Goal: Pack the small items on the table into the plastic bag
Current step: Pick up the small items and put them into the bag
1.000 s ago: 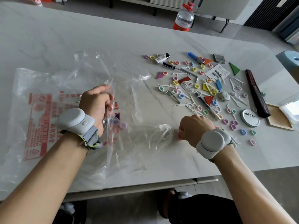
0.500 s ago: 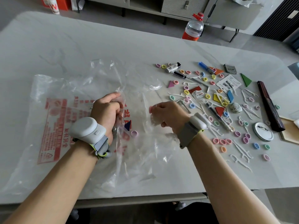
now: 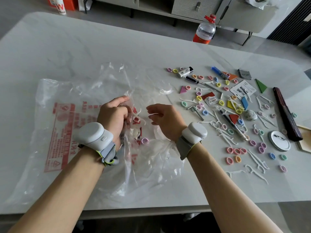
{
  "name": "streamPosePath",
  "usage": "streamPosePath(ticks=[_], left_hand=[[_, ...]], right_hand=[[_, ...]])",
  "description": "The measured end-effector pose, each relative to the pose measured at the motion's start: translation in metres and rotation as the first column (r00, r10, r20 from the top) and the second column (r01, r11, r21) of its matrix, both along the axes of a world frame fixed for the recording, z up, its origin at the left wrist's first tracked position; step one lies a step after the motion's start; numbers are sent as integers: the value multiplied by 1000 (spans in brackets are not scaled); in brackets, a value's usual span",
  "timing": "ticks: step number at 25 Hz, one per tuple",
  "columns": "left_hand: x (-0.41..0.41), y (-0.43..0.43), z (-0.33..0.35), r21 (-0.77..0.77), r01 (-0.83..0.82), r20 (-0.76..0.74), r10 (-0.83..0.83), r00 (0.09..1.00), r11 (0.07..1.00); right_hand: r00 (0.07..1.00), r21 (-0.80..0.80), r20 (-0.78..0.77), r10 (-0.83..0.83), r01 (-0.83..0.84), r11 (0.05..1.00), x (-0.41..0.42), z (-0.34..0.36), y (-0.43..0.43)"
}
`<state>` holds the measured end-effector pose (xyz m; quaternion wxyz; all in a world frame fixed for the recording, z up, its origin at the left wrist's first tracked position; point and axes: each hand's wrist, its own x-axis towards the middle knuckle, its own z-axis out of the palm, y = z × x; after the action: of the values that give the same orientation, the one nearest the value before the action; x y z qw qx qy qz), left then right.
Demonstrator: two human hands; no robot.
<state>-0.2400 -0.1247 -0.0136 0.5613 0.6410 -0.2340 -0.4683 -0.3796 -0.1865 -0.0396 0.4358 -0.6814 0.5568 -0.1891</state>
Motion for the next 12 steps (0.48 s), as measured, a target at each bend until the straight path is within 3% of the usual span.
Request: streamPosePath(ticks=[2,4,7,8,10,12], left_hand=[[-2,-1,0,-14,6,-10,-6,1000,1000],[-5,-3,-2,-18,6,-10,-6,1000,1000],[-8,-4,-3,-17,-6,-16,6,1000,1000],[-8,-5,-3,-13,-13,-29,12,1000,1000],[-10,-6,-2,2,-24,-46,24,999,1000],[-11,-7,-2,14,-31,-46,31,998,999]], right_hand=[[986,-51,-109,126,-133,990,-2,-4,4],[965,61,40,257,-259,964,1,-6,8],[946,214,290,147,-214,953,-5,0,7],[963,148,257,80,-121,982,-13,2,4],[998,-154,-25,-51,46,987,-37,6,-5],[911,-374,-358,-205,62,926,-65,12,-12]])
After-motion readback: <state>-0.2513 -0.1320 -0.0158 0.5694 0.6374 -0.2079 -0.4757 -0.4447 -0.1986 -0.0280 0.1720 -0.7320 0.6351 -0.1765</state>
